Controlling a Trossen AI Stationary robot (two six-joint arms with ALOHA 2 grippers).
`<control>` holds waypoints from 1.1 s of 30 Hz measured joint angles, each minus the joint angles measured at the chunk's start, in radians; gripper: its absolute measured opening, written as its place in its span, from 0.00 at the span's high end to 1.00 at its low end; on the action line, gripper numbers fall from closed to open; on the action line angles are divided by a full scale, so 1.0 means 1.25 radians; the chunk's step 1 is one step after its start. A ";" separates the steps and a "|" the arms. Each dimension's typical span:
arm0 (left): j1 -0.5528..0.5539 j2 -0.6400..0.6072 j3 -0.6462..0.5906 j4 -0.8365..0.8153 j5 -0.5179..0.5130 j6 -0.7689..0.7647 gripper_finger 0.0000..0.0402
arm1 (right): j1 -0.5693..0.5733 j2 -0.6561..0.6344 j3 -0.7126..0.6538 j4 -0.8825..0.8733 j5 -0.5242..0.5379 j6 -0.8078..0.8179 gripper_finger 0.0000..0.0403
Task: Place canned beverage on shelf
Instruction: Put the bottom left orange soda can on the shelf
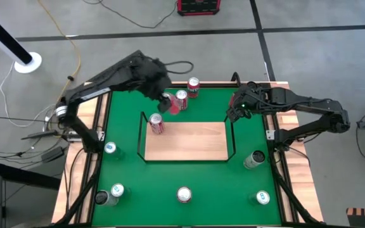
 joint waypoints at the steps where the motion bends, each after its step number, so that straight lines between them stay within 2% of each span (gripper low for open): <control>1: -0.011 0.026 0.029 -0.022 -0.022 -0.011 0.31 | 0.000 0.000 0.000 0.000 0.000 -0.005 0.26; 5: -0.044 0.119 0.133 -0.095 -0.062 -0.042 0.31 | 0.000 0.000 0.000 0.000 0.000 -0.008 0.26; 11: -0.081 0.212 0.217 -0.140 -0.058 -0.123 0.31 | 0.000 0.000 0.000 0.000 0.000 -0.009 0.26; 19: -0.111 0.222 0.214 -0.160 -0.056 -0.263 0.31 | 0.000 0.000 0.000 0.000 0.000 -0.010 0.26; 23: -0.118 0.222 0.214 -0.188 -0.034 -0.292 0.31 | 0.000 0.000 0.000 0.000 0.000 -0.012 0.26; 26: -0.129 0.230 0.214 -0.222 -0.044 -0.300 0.31 | 0.000 0.000 0.000 0.000 0.000 -0.012 0.26; 33: -0.136 0.248 0.212 -0.205 -0.087 -0.348 0.31 | 0.000 0.000 0.000 0.005 0.000 -0.027 0.26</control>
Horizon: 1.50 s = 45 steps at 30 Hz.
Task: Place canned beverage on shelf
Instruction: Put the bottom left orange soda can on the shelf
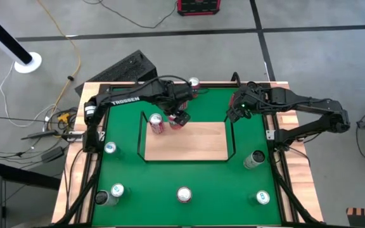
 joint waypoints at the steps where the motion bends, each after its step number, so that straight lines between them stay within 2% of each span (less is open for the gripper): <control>1: -0.002 0.001 0.000 -0.003 -0.003 -0.015 0.31 | 0.000 0.000 0.000 0.000 0.000 0.000 0.26; 13: -0.013 0.013 0.000 -0.021 -0.012 -0.178 0.31 | 0.000 0.000 0.000 0.002 0.000 -0.007 0.26; 27: -0.028 0.013 0.000 -0.032 -0.013 -0.376 0.31 | 0.006 0.000 0.000 0.002 0.000 -0.099 0.26; 45: -0.040 0.017 0.000 -0.056 -0.027 -0.471 0.31 | -0.002 0.000 0.000 0.041 0.000 -0.251 0.26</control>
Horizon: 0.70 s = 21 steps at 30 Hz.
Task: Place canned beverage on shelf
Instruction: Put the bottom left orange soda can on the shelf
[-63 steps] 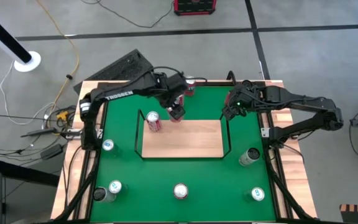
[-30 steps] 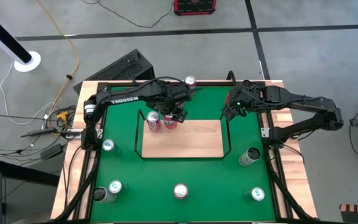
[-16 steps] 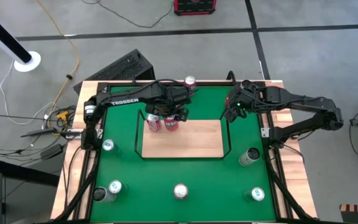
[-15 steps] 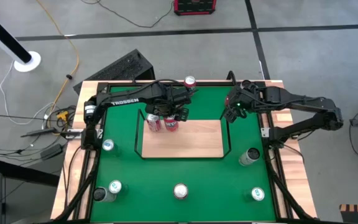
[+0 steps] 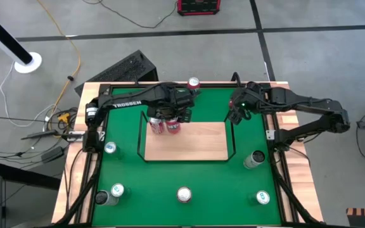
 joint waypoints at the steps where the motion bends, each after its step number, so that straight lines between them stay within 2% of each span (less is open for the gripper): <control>1: -0.002 0.005 0.000 0.000 0.001 -0.001 0.31 | 0.000 0.000 0.000 0.004 0.000 -0.004 0.26; 10: -0.003 0.055 0.004 0.031 0.024 0.020 0.31 | -0.002 0.000 0.000 0.015 0.000 -0.027 0.26; 18: -0.003 0.063 0.024 0.025 -0.050 0.048 0.31 | -0.006 0.000 0.000 0.016 0.000 -0.028 0.26; 21: 0.000 0.065 0.039 0.023 -0.053 0.050 0.31 | -0.006 0.000 0.000 0.015 0.000 -0.026 0.26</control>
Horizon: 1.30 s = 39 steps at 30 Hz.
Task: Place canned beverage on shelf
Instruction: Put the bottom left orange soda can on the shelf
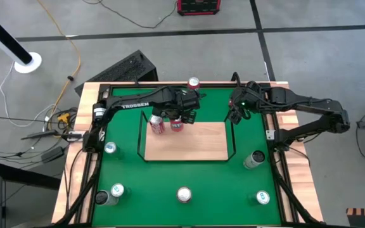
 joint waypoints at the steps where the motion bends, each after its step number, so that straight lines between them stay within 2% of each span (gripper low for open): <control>1: 0.000 -0.001 0.001 0.000 0.000 -0.002 0.31 | 0.000 0.000 0.000 0.000 0.000 0.002 0.26; 5: -0.001 -0.001 0.001 -0.016 0.043 -0.005 0.31 | 0.000 0.000 0.000 0.000 0.000 0.002 0.26; 15: 0.000 -0.002 -0.002 -0.015 0.022 -0.002 0.31 | 0.000 0.000 0.000 0.000 0.000 0.002 0.26; 19: -0.001 -0.003 -0.015 -0.008 0.038 0.012 0.31 | 0.000 0.000 0.000 0.000 0.000 0.002 0.26; 29: 0.003 -0.003 -0.015 0.026 0.073 0.059 0.19 | 0.000 0.000 0.000 0.000 -0.001 0.002 0.26; 39: 0.008 -0.003 -0.016 0.020 0.069 0.022 0.18 | 0.000 0.000 0.000 0.000 -0.001 0.002 0.26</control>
